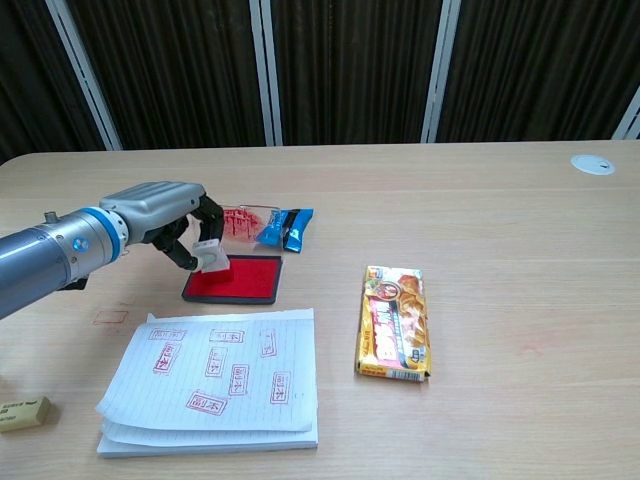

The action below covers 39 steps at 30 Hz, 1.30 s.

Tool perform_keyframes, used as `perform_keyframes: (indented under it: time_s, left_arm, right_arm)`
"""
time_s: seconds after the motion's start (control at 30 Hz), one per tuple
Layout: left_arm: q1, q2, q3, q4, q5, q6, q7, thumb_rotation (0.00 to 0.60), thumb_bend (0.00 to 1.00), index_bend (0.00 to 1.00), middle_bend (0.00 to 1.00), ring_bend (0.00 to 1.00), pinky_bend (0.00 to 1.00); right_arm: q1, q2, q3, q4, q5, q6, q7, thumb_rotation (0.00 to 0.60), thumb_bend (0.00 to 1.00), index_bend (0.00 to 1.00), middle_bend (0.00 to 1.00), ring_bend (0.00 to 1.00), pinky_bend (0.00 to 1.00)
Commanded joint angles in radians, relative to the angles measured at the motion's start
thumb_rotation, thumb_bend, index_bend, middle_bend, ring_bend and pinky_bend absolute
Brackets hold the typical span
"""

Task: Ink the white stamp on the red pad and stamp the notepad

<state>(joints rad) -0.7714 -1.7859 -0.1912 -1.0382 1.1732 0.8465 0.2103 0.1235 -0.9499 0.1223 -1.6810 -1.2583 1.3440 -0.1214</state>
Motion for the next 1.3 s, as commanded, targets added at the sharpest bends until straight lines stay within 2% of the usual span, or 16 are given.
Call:
perform_keyframes:
  time_s: [0.03,0.2,0.43,0.7,0.87,1.07,1.3]
  left_arm:
    - [0.006,0.035,-0.01,-0.051,0.012,0.023,-0.014,0.6,0.4,0.61,0.56,0.82,0.88]
    - [0.018,0.107,-0.011,-0.165,0.041,0.063,-0.016,0.6,0.4,0.61,0.56,0.82,0.88]
    - [0.044,0.205,0.03,-0.314,0.098,0.093,-0.011,0.6,0.4,0.61,0.56,0.82,0.88]
    - [0.095,0.338,0.126,-0.5,0.205,0.123,-0.048,0.6,0.4,0.62,0.56,0.82,0.88]
    - [0.122,0.416,0.194,-0.577,0.294,0.144,-0.073,0.6,0.4,0.62,0.57,0.82,0.88]
    - [0.146,0.466,0.259,-0.632,0.327,0.131,-0.044,0.6,0.41,0.62,0.57,0.82,0.88]
    - [0.166,0.42,0.297,-0.583,0.353,0.121,-0.045,0.6,0.42,0.62,0.57,0.82,0.88]
  right_arm:
    - [0.0,-0.001,-0.001,-0.001,-0.001,0.0,-0.001,0.6,0.0,0.0,0.0,0.0,0.0]
    - [-0.001,-0.001,-0.002,-0.004,-0.005,0.005,-0.005,0.6,0.0,0.0,0.0,0.0,0.0]
    - [-0.002,0.0,-0.003,-0.009,-0.008,0.009,-0.007,0.6,0.0,0.0,0.0,0.0,0.0]
    - [-0.003,0.001,-0.003,-0.007,-0.008,0.009,-0.004,0.6,0.0,0.0,0.0,0.0,0.0]
    - [-0.003,0.002,-0.004,-0.009,-0.011,0.009,-0.004,0.6,0.0,0.0,0.0,0.0,0.0]
    - [-0.005,0.004,-0.005,-0.017,-0.019,0.017,-0.005,0.6,0.0,0.0,0.0,0.0,0.0]
    - [-0.009,0.008,-0.006,-0.023,-0.025,0.024,-0.002,0.6,0.0,0.0,0.0,0.0,0.0]
